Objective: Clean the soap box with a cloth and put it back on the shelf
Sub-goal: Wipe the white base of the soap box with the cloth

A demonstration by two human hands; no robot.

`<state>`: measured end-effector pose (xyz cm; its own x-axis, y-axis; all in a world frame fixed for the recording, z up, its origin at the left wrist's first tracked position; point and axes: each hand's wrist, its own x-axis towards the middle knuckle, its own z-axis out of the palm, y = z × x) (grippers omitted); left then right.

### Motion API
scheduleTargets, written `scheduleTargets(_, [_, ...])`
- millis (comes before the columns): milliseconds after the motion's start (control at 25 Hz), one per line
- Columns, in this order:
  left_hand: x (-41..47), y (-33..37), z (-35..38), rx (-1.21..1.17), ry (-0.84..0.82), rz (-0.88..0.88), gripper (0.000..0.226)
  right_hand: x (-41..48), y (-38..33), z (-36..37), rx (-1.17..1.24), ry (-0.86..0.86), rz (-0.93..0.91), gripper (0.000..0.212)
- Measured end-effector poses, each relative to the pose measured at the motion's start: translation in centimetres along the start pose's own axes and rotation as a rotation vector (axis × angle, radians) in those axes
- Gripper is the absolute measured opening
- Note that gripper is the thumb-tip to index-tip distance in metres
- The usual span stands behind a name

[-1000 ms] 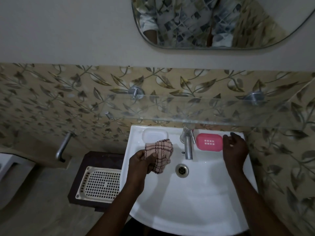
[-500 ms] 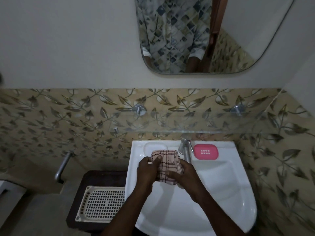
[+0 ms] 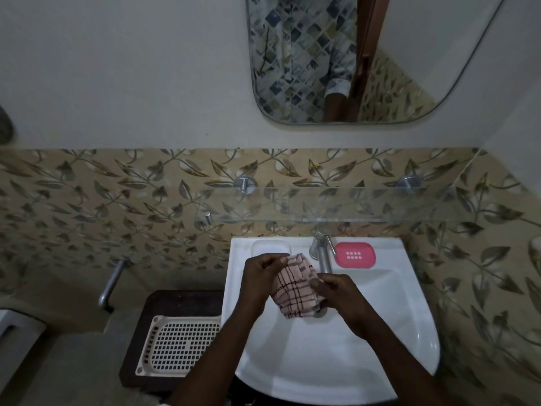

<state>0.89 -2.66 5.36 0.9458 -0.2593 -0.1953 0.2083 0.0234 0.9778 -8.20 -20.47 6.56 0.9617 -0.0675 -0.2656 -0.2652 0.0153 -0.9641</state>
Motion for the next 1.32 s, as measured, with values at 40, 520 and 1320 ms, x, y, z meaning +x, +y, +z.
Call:
scheduleTargets(40, [-0.1,-0.2,0.4,0.047,0.112,0.065,0.011,-0.1,0.0,0.4,0.010,0.033,0.001,0.034])
scheduleTargets(520, [1.2,-4.3,1.5,0.274,0.212,-0.205,0.029,1.2,4.7,3.1,0.482,0.384,0.224,0.032])
scheduleTargets(1320, [9.9,-6.6,-5.3,0.890,-0.119,0.163,0.090,-1.4,3.7,-5.3,0.645,0.339,0.177,0.051])
